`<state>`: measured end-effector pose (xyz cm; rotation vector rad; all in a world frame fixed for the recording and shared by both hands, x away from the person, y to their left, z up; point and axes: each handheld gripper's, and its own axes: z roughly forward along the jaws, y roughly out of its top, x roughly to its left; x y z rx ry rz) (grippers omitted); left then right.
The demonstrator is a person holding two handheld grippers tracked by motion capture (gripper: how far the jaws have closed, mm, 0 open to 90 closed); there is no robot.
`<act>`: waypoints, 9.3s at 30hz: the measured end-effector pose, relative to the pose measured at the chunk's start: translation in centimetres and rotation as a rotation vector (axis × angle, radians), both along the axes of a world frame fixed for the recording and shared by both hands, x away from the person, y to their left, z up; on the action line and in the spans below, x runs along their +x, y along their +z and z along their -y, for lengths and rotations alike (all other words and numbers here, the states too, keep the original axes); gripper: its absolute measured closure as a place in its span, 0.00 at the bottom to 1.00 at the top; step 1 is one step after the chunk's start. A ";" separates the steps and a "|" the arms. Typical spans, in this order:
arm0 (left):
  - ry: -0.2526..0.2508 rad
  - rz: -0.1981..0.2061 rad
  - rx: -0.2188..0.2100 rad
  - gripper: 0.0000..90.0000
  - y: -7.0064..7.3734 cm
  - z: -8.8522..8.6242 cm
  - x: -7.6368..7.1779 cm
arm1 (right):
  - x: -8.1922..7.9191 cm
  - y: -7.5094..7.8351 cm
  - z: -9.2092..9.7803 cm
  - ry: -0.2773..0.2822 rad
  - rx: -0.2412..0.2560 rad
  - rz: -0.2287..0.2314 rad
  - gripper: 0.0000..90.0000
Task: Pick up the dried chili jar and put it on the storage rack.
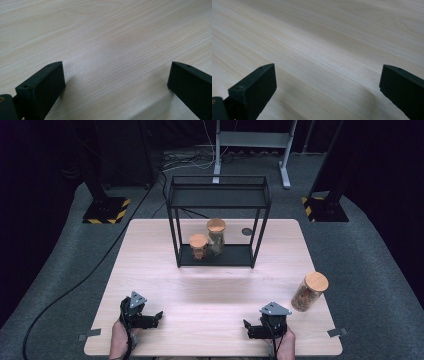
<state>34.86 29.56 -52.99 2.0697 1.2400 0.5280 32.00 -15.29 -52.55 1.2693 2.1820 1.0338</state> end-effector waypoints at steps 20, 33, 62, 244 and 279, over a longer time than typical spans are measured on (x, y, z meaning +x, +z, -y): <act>0.000 0.000 0.000 0.01 0.0 0.0 0.0 | -1.4 0.1 3.4 -0.136 -0.032 -0.003 0.01; 0.000 0.000 0.000 0.01 0.0 0.0 0.0 | -2.4 0.4 8.0 -0.281 0.001 -0.005 0.01; -0.001 -0.004 -0.003 0.01 0.0 0.0 0.0 | -0.9 2.7 11.7 -0.402 0.036 0.136 0.00; -0.001 -0.005 -0.006 0.01 0.0 -0.1 0.1 | 9.0 10.3 -1.1 -0.046 0.096 0.352 0.28; -0.003 -0.006 -0.006 0.01 0.0 -0.1 0.1 | 11.2 10.9 -2.9 -0.035 0.095 0.352 0.28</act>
